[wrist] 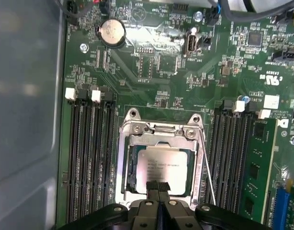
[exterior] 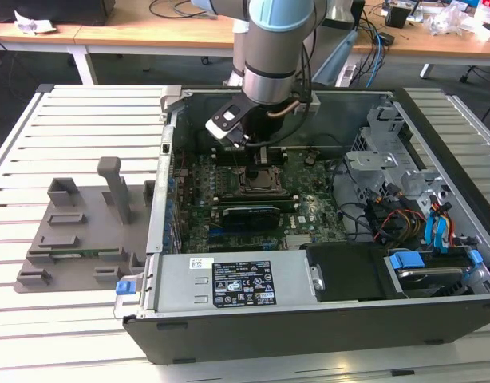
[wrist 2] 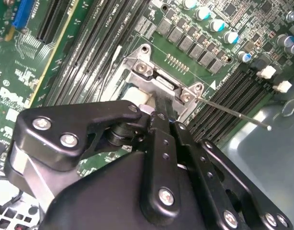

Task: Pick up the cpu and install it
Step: 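Close the cpu cover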

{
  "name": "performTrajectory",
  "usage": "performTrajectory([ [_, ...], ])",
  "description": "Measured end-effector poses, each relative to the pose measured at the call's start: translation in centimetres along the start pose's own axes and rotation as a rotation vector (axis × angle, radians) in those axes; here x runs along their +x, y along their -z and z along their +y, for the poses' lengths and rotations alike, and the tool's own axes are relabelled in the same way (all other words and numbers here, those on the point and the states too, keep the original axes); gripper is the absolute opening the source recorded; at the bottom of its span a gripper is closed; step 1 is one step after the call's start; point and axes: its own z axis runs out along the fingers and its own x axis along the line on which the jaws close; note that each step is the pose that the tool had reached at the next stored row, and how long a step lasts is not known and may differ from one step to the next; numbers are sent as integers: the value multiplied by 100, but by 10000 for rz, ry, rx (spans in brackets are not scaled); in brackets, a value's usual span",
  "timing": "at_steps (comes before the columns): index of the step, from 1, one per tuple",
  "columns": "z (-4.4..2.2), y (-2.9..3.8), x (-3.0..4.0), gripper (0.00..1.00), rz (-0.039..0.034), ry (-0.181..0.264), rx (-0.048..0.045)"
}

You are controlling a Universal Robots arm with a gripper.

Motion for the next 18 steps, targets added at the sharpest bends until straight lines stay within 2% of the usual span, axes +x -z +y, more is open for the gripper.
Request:
performTrajectory([
  [3, 81, 13, -7, 11, 0, 0, 1],
  [5, 105, 37, -9, 11, 1, 0, 0],
  [10, 105, 154, -12, 11, 1, -1, 0],
  [18, 100, 242, -14, 11, 0, -1, 1],
])
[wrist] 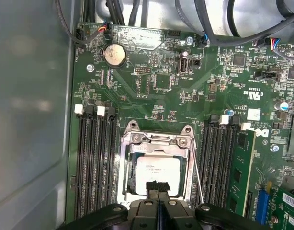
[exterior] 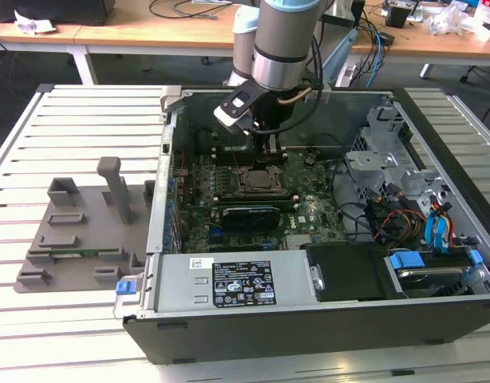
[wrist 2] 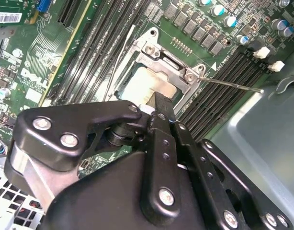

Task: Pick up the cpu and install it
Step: 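Close the cpu cover, then install the first cpu locking lever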

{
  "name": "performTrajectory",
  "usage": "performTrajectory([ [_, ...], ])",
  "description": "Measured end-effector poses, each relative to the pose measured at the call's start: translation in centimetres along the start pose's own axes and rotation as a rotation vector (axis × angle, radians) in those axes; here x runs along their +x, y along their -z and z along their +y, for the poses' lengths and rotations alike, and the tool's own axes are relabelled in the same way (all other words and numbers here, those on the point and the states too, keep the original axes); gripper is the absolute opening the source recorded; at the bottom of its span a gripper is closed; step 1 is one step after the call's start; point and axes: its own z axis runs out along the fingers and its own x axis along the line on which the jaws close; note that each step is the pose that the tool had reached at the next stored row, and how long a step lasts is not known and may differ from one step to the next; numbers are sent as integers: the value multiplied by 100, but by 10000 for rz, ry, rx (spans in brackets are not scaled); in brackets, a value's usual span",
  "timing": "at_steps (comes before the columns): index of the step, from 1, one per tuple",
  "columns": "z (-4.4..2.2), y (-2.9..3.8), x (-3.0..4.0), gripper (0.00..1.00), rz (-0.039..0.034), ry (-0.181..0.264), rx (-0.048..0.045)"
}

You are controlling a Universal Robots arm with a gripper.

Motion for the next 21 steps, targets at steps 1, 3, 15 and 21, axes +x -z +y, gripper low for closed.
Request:
performTrajectory([
  [1, 0, 8, 0, 11, 1, 1, 0],
  [3, -1, 21, 0, 11, 0, 0, 0],
  [15, -14, 254, -4, 11, 2, 1, -1],
  [21, -15, 256, -5, 11, 1, 1, -1],
])
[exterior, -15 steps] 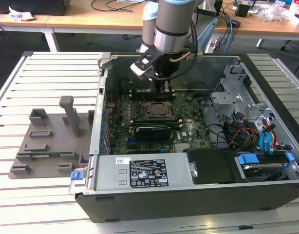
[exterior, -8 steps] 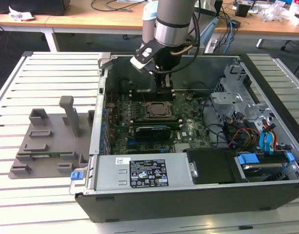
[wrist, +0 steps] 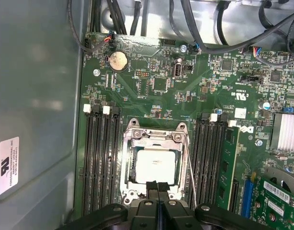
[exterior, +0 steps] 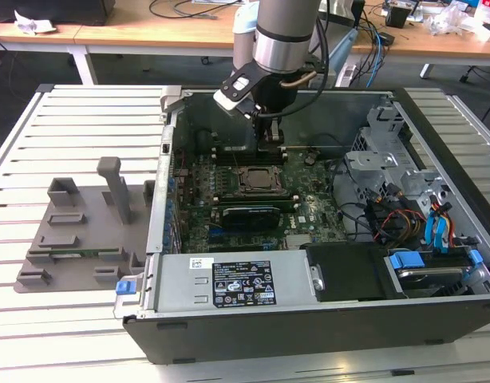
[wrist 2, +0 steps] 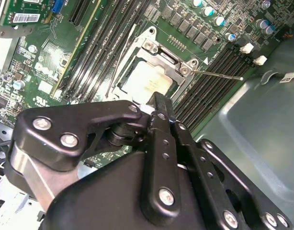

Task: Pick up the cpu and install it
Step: 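Install the first cpu locking lever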

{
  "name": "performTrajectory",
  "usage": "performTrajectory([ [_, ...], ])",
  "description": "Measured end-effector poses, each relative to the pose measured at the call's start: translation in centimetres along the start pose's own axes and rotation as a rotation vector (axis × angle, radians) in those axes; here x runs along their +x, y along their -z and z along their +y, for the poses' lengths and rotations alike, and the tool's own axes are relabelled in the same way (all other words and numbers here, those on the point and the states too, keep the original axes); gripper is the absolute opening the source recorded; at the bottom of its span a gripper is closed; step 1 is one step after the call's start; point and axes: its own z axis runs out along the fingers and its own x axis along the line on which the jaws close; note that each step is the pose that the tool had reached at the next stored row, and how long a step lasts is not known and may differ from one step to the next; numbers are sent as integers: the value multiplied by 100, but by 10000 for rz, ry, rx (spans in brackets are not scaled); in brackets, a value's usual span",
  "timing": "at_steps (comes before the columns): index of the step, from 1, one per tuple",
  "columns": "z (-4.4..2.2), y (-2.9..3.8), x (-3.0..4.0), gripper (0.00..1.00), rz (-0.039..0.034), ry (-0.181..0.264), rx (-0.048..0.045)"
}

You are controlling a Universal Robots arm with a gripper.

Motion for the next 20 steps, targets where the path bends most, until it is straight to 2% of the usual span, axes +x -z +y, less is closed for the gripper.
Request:
performTrajectory([
  [1, 0, 0, 0, 11, 0, 2, 1],
  [4, 0, 1, 0, 11, -25, 403, -7],
  [6, 0, 1, 0, 11, -63, 1058, -19],
  [10, 0, 0, 0, 11, -113, 1938, -35],
  [12, 0, 0, 0, 11, -152, 2609, -47],
  [15, 0, 1, 0, 11, -180, 3056, -55],
  [17, 0, 1, 0, 11, -216, 3687, -67],
  [19, 0, 0, 0, 11, -232, 3967, -72],
  [20, 0, 0, 0, 11, -251, 4294, -77],
])
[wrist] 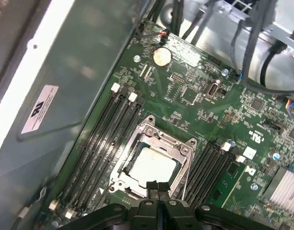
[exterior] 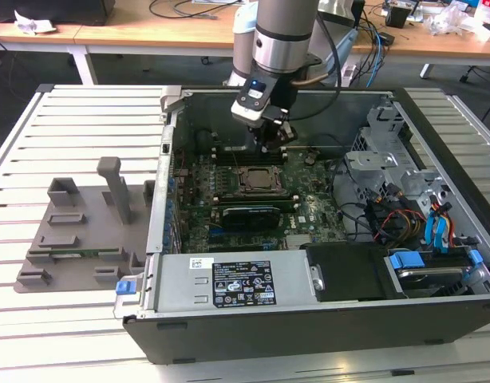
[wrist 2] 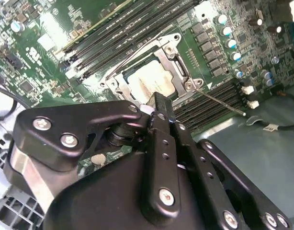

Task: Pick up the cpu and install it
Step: 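Install the first cpu locking lever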

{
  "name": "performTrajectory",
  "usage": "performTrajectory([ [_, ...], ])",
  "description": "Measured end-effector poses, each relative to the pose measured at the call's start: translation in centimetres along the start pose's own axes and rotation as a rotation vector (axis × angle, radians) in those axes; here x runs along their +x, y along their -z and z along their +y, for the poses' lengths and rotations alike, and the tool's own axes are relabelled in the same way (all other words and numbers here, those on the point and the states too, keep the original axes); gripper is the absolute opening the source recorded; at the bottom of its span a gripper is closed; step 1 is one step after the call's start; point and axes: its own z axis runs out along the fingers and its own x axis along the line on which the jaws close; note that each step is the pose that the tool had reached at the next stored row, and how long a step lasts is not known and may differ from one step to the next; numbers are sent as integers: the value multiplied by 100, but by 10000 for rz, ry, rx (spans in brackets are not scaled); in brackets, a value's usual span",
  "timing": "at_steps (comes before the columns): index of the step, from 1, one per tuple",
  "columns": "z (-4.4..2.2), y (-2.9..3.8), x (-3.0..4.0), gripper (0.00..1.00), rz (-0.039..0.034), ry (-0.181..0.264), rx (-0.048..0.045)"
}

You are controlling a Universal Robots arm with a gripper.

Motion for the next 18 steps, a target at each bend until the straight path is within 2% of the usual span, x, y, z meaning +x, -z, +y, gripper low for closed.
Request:
performTrajectory([
  [2, 0, 0, 0, 11, -49, 830, -15],
  [14, 0, 0, 0, 11, -148, 2512, -45],
  [15, 0, 0, 0, 11, -163, 2789, -51],
  [18, 0, 0, 0, 11, -190, 3248, -59],
])
